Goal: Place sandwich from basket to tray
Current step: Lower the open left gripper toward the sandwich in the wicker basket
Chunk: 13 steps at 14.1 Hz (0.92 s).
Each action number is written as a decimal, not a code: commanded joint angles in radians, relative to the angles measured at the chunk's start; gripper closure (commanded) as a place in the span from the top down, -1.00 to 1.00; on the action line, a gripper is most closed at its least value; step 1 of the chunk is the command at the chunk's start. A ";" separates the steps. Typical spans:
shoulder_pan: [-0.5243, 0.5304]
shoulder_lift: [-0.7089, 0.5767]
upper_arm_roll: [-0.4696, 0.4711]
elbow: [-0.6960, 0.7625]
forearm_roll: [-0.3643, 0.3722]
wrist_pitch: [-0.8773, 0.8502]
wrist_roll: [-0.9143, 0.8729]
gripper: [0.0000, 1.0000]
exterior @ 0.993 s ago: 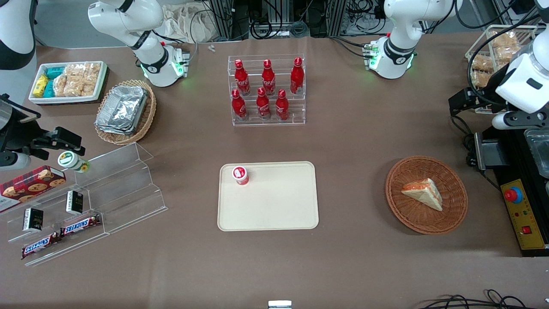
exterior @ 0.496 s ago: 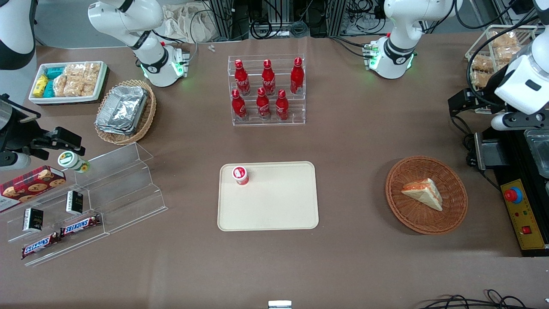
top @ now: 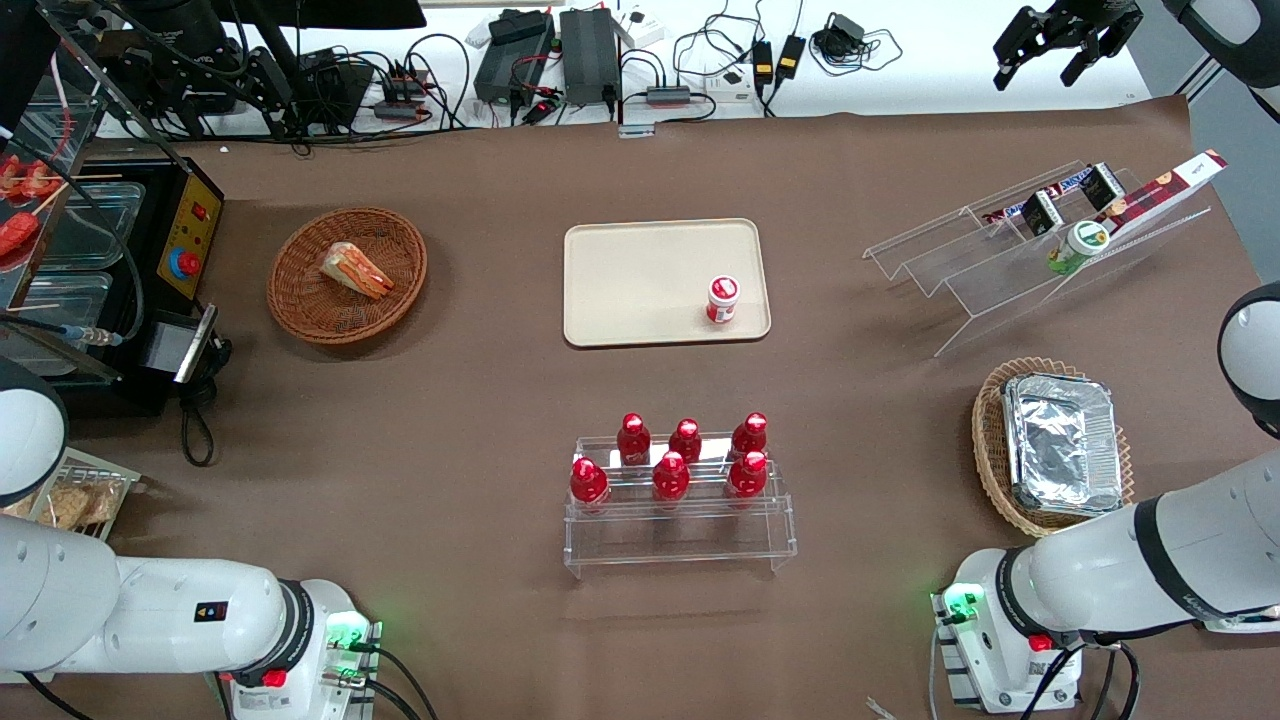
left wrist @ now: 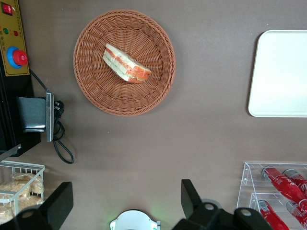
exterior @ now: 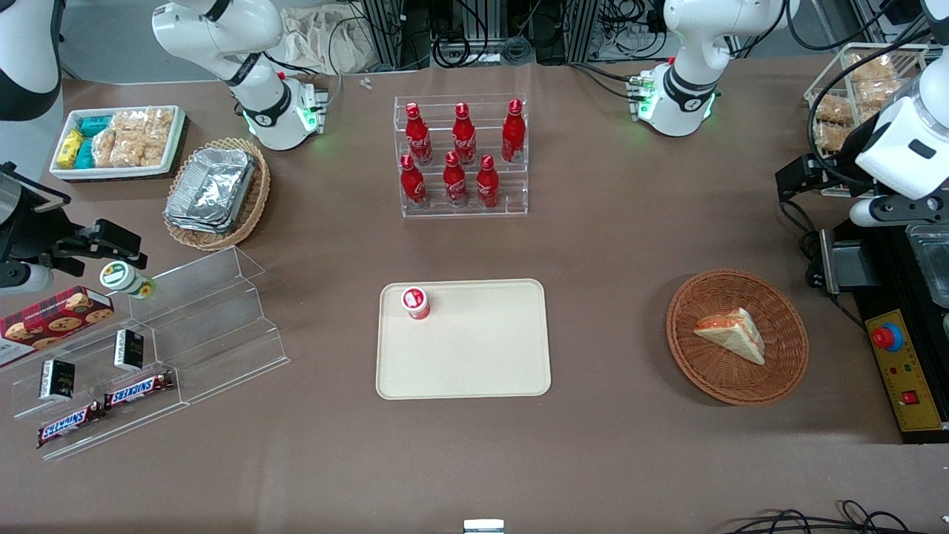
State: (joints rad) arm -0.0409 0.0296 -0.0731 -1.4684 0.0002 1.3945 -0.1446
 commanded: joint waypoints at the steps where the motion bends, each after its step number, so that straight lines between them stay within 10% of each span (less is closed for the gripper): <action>1: 0.001 -0.010 -0.002 -0.013 0.017 0.004 -0.009 1.00; 13: -0.005 0.004 -0.004 0.000 0.084 0.043 -0.015 1.00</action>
State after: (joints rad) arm -0.0420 0.0307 -0.0737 -1.4716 0.0600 1.4100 -0.1447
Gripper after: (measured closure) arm 0.000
